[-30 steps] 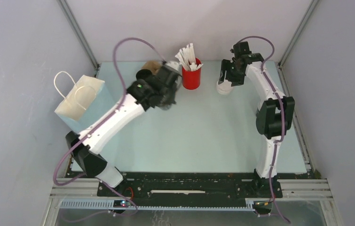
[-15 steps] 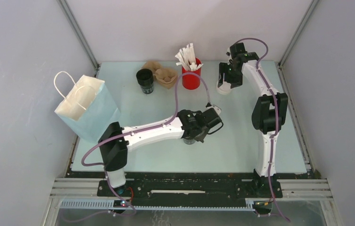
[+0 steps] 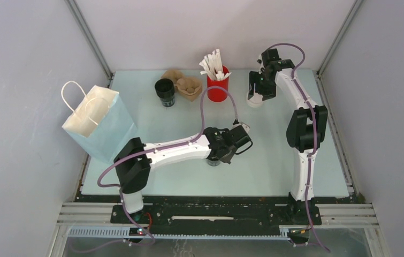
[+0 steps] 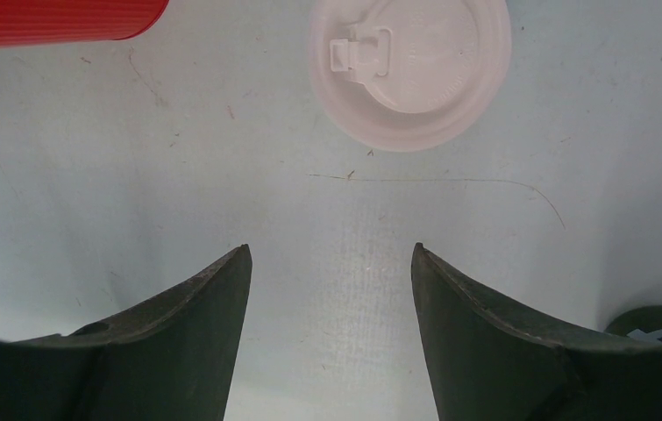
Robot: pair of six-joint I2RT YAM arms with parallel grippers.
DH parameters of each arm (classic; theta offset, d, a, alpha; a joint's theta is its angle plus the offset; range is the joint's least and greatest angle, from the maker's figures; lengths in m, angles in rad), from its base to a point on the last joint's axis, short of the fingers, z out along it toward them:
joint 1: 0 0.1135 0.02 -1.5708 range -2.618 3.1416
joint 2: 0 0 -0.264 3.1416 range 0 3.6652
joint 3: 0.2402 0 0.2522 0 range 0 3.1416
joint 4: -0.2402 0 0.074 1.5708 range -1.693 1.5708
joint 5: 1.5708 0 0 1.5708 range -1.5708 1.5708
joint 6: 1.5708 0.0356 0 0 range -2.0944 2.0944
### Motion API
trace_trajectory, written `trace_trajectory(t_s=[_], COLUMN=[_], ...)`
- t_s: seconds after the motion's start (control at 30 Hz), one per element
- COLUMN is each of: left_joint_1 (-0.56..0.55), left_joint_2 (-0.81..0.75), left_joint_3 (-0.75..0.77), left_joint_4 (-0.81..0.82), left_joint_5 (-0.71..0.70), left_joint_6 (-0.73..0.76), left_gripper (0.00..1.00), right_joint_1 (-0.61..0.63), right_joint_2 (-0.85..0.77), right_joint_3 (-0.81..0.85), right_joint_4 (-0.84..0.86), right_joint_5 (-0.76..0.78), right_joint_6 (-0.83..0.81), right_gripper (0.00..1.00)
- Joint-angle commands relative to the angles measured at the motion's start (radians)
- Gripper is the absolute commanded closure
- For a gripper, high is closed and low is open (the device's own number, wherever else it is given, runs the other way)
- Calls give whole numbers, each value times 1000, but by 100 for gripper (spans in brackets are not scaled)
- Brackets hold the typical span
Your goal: Pack the takeout coffee
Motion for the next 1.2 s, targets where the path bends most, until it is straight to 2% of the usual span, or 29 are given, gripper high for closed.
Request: trace_trajectory(t_s=[0.0,0.2,0.3,0.4,0.6,0.73,0.97,1.17], left_joint_1=[0,0,0,0,15,64,140,153], left_joint_2=[-6,-29,-81,-147,-233,-303,-401,-414], left_joint_3=[-22,-14,5,83,297,330,271,251], left_joint_4=[32,24,6,-38,-189,-248,-270,-277], left_joint_5=[-3,-7,-33,-41,-15,5,31,36], left_joint_6=[-1,5,15,35,53,23,-18,-22], left_gripper=[86,71,59,44,27,23,21,21], right_joint_1=[7,14,24,33,43,35,20,15], right_joint_2=[-27,-13,13,61,138,171,216,238], right_joint_3=[9,11,31,76,156,186,219,231], right_joint_4=[15,33,40,36,35,45,55,72], right_joint_5=[-1,1,21,37,44,40,18,-11], right_joint_6=[-24,-25,-28,-32,-43,-45,-42,-33], right_gripper=[24,23,23,24,33,41,56,60])
